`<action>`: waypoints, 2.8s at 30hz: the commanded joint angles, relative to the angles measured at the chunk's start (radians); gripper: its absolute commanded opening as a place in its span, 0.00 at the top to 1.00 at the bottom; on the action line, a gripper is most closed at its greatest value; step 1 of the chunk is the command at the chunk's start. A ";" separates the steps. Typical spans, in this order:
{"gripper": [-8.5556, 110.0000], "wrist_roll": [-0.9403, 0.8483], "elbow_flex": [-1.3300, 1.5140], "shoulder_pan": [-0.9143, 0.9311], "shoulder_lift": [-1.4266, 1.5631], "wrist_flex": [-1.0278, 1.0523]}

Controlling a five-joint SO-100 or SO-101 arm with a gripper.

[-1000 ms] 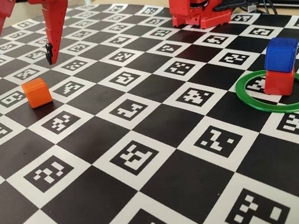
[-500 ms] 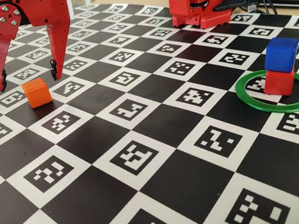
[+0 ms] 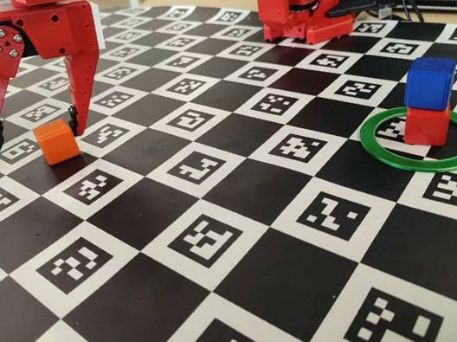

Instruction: Grab the red cube then put it in the green circle then put the blue cube on top and finally the orange cube on top

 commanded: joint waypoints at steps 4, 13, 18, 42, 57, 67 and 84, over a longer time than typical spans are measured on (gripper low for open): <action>0.63 -0.006 -0.087 -0.002 0.018 -0.020; 0.68 -0.058 -0.078 -0.012 0.012 -0.029; 0.74 -0.063 -0.078 -0.014 0.011 -0.040; 0.81 -0.075 0.057 -0.026 0.196 -0.002; 0.81 -0.006 0.313 -0.178 0.624 0.181; 0.81 0.109 0.417 -0.460 0.882 0.359; 0.81 0.265 0.430 -0.917 0.917 0.397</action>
